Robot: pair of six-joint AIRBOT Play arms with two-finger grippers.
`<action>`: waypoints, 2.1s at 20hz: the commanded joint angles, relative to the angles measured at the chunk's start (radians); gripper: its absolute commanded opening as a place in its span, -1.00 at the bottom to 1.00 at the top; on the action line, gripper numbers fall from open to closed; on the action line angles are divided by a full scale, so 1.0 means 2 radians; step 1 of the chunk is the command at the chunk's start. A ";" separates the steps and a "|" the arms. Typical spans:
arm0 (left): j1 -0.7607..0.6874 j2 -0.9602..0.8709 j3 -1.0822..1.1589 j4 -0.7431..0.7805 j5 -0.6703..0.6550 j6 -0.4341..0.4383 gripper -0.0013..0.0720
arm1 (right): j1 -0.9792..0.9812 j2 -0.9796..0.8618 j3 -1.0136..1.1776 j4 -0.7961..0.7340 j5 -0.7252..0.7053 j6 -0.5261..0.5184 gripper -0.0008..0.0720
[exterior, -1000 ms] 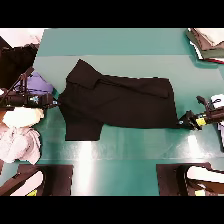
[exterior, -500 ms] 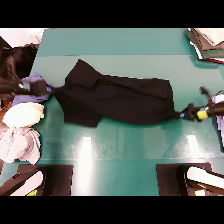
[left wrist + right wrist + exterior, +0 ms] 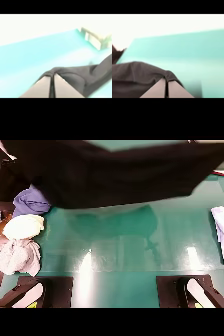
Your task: Fold the shirts.
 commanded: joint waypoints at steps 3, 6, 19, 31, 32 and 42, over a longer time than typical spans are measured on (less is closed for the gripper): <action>0.000 0.082 0.084 -0.032 0.083 -0.012 -0.90 | 0.000 0.061 0.183 -0.165 -0.016 0.082 -0.93; 0.000 0.124 0.084 -0.031 0.108 -0.011 -0.90 | 0.000 0.052 0.245 -0.265 0.054 0.123 -0.94; -0.010 -0.042 -0.275 0.026 -0.056 -0.044 -0.90 | 0.031 -0.223 0.098 -0.307 0.257 0.174 -0.94; -0.043 -0.249 -0.305 0.014 0.247 0.089 -0.90 | 0.161 -0.390 0.014 -0.332 -0.112 0.174 -0.94; -0.043 -0.252 -0.304 0.014 0.262 0.106 -0.90 | 0.166 -0.389 0.014 -0.332 -0.141 0.174 -0.94; -0.043 -0.253 -0.305 0.088 0.132 0.137 -0.90 | 0.209 -0.389 0.014 -0.418 -0.049 0.173 -0.94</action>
